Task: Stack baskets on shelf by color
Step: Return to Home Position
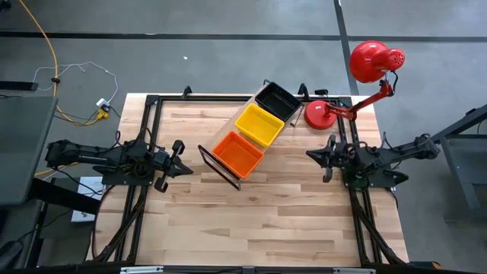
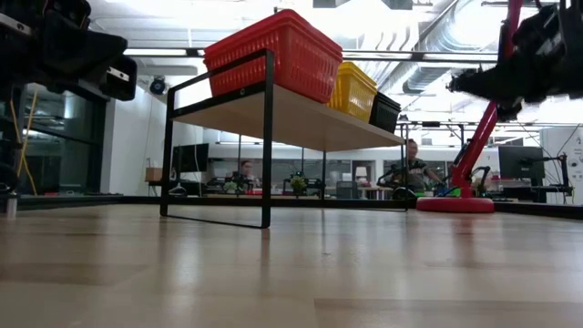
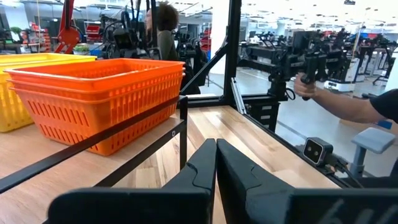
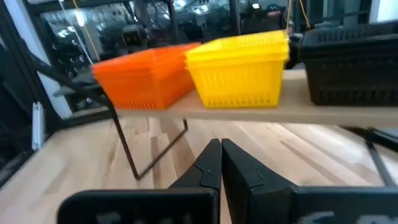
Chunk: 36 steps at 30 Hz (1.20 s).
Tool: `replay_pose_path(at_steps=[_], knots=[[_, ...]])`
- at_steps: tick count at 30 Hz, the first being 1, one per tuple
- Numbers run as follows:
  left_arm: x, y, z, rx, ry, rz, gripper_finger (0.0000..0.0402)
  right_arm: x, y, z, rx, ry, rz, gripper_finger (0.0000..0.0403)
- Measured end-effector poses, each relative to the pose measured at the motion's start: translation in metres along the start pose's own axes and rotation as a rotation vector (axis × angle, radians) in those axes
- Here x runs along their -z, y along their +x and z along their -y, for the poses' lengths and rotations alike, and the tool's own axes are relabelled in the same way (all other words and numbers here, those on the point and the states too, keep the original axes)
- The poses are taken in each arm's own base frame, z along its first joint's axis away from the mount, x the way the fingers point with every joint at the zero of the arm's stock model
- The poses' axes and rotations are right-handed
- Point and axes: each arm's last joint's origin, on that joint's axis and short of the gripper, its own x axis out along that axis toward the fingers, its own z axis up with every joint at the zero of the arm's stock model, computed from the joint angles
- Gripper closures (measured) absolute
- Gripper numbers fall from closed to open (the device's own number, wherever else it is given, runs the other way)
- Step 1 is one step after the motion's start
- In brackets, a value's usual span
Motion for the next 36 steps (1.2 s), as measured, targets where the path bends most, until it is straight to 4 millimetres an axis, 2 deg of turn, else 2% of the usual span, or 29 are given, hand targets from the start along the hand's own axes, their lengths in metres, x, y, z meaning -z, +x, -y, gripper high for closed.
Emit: replay_pose_path(at_steps=[4, 11, 18, 24, 31, 36], knots=[[0.000, 0.000, 0.000, -0.001, -0.001, -0.004, 0.0401, 0.002, 0.001, -0.002, -0.062, -0.038, 0.014, 0.0403], [0.002, 0.000, 0.000, -0.001, -0.005, -0.018, 0.0399, 0.002, 0.001, -0.001, -0.036, -0.062, 0.015, 0.0403], [0.002, 0.000, 0.000, -0.001, -0.007, -0.026, 0.0399, 0.002, 0.001, -0.001, -0.028, -0.006, 0.016, 0.0403], [0.022, -0.002, 0.000, -0.015, -0.059, -0.223, 0.0398, 0.002, 0.001, -0.001, -0.027, -0.013, 0.017, 0.0403], [0.023, -0.002, -0.003, -0.120, -0.050, -0.241, 0.0398, 0.001, 0.000, -0.001, -0.029, -0.010, 0.024, 0.0403], [0.023, -0.003, -0.004, -0.148, -0.045, -0.235, 0.0398, -0.006, -0.002, 0.004, -0.023, 0.026, 0.101, 0.0402]])
